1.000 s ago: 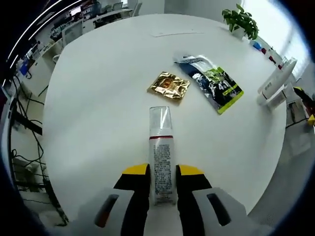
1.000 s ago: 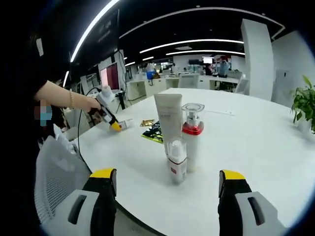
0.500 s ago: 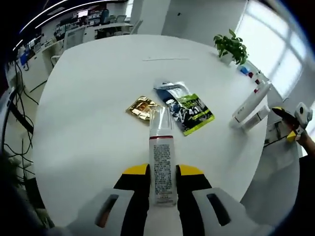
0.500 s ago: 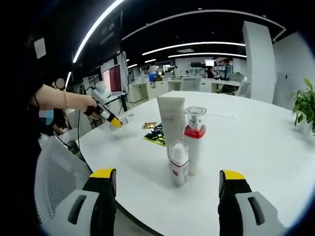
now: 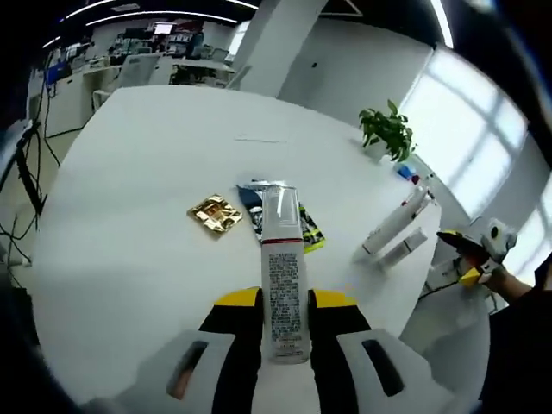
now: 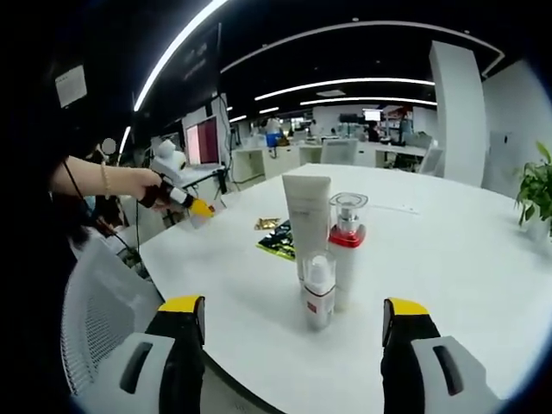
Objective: Arrange the skincare products in the storage area until every visible bottle or jar stands upright without overlapping.
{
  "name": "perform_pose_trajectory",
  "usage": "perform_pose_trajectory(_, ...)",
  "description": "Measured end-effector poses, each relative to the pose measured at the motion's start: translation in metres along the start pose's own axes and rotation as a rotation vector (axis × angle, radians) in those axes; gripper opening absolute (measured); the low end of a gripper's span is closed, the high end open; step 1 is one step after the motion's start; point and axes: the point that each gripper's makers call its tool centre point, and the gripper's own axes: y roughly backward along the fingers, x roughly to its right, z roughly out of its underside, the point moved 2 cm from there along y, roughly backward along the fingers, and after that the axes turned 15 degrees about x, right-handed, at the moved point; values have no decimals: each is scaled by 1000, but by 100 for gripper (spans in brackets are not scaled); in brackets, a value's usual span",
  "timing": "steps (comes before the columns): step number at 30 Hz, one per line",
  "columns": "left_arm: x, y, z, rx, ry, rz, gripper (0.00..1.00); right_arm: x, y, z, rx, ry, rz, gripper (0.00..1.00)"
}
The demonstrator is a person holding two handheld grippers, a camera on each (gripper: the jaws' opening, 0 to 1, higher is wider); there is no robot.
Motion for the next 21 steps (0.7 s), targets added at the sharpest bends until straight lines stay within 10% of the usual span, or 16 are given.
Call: perform_pose_trajectory(21,102,14,-24,211,49,259,20,-3,1,-3,25,-3,-19,90)
